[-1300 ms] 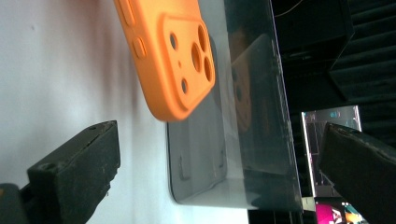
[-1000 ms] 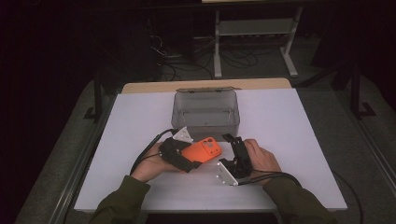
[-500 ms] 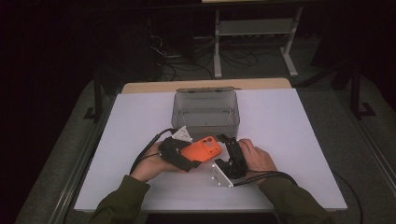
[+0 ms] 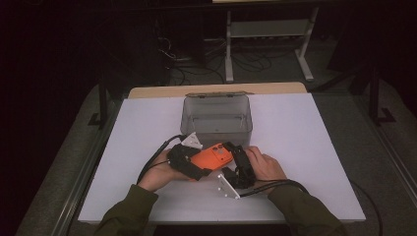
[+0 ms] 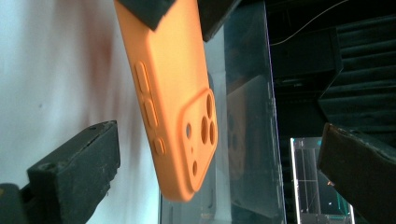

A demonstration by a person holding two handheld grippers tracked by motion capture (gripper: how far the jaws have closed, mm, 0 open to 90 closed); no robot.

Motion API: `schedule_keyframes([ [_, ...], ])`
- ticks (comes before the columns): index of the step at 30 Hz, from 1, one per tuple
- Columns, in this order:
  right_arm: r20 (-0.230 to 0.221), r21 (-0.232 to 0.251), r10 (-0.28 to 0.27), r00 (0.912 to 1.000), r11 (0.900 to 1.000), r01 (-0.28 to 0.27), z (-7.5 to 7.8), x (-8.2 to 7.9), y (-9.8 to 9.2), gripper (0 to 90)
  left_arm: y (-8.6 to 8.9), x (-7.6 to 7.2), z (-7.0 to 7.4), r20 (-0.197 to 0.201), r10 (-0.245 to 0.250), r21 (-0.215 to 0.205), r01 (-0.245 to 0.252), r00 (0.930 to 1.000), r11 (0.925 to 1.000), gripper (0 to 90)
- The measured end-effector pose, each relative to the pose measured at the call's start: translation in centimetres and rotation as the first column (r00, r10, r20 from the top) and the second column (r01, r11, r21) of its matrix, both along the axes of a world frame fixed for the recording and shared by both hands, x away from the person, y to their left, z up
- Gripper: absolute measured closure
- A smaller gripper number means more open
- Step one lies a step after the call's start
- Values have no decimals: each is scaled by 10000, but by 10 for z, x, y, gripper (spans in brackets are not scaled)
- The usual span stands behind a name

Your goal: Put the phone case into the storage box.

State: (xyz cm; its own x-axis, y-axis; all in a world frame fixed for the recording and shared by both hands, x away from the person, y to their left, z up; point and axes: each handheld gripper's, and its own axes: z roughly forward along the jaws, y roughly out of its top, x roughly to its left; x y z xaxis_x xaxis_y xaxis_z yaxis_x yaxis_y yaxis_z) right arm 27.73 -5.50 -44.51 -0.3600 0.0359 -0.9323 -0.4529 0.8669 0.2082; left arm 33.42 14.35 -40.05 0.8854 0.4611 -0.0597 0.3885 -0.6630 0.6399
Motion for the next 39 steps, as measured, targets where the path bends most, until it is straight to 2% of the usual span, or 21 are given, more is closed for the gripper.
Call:
schedule_keyframes([
  [10,273,22,244,9993,9997,-244,-4,-1,9,0,0,0,1,6,141,-44,-141,9999,9999,160],
  [18,653,-125,355,9972,9993,-348,-8,-4,13,0,-2,0,2,52,177,-26,-176,9998,9998,160],
  [26,814,-82,422,9958,9991,-417,-10,-5,14,10,-2,0,2,56,227,-35,-227,9997,9997,160],
  [39,825,-201,418,9957,9990,-403,-11,-8,15,103,-2,0,3,44,220,-55,-220,9997,9997,159],
])
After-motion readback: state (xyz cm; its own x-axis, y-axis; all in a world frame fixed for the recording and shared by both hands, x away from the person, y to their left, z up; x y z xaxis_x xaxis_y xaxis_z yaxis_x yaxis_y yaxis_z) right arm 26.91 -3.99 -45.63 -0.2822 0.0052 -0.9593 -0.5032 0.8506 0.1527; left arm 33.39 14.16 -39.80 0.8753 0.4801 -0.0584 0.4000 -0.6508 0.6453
